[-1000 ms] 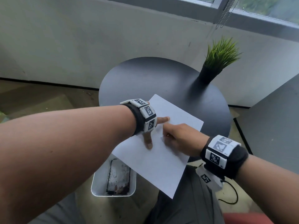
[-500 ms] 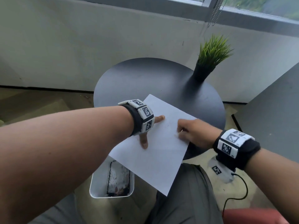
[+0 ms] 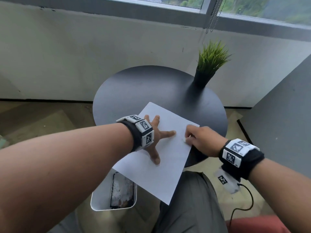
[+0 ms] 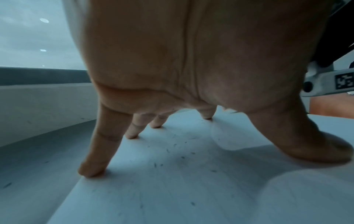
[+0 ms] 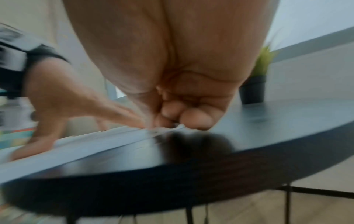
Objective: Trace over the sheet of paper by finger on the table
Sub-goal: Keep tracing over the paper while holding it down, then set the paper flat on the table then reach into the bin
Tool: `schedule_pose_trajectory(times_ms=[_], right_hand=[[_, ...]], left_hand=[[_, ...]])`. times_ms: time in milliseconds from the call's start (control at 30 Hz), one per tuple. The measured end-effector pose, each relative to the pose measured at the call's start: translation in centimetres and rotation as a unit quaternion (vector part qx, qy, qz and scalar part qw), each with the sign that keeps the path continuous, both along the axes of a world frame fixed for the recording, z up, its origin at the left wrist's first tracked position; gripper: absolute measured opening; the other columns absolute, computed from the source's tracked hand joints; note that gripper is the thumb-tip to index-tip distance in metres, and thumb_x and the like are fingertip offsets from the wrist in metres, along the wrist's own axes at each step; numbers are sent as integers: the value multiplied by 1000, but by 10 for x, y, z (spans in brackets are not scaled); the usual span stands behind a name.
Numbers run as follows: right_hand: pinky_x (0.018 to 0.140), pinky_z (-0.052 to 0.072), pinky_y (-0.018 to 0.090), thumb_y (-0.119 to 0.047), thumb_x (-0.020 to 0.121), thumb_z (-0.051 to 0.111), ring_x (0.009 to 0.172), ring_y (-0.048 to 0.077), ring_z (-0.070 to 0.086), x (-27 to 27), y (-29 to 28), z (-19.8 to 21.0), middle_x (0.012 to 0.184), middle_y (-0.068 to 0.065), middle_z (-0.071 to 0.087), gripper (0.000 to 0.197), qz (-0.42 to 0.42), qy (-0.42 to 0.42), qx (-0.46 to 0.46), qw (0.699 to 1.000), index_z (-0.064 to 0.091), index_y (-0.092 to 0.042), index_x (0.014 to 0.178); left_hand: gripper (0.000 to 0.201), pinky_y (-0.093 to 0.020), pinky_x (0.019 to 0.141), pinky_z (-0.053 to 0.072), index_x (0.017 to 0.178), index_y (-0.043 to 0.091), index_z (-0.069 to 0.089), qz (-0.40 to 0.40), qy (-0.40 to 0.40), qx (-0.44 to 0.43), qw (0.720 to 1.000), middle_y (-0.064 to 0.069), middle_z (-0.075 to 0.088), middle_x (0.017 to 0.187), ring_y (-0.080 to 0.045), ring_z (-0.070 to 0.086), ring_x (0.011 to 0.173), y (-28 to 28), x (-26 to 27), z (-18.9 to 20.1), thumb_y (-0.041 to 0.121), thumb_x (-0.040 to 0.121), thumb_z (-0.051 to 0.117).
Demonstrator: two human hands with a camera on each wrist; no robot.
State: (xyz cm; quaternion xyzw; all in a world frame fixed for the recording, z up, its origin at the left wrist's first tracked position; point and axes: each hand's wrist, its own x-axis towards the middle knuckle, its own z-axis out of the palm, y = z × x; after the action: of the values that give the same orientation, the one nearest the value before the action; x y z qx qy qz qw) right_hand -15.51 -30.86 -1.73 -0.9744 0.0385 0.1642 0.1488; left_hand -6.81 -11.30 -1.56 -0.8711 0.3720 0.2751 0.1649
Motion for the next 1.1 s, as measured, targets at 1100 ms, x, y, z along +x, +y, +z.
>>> schedule_pose_trajectory(times_ms=[1100], right_hand=[[104, 39, 37, -37, 90, 59, 111, 26, 53, 8, -43, -11, 125, 5, 48, 33, -201, -114, 27, 972, 55, -33, 123]], left_hand=[[96, -51, 111, 40, 157, 37, 18, 90, -33, -112, 989, -8, 17, 163, -31, 21, 149, 41, -8, -6, 76, 81, 59]])
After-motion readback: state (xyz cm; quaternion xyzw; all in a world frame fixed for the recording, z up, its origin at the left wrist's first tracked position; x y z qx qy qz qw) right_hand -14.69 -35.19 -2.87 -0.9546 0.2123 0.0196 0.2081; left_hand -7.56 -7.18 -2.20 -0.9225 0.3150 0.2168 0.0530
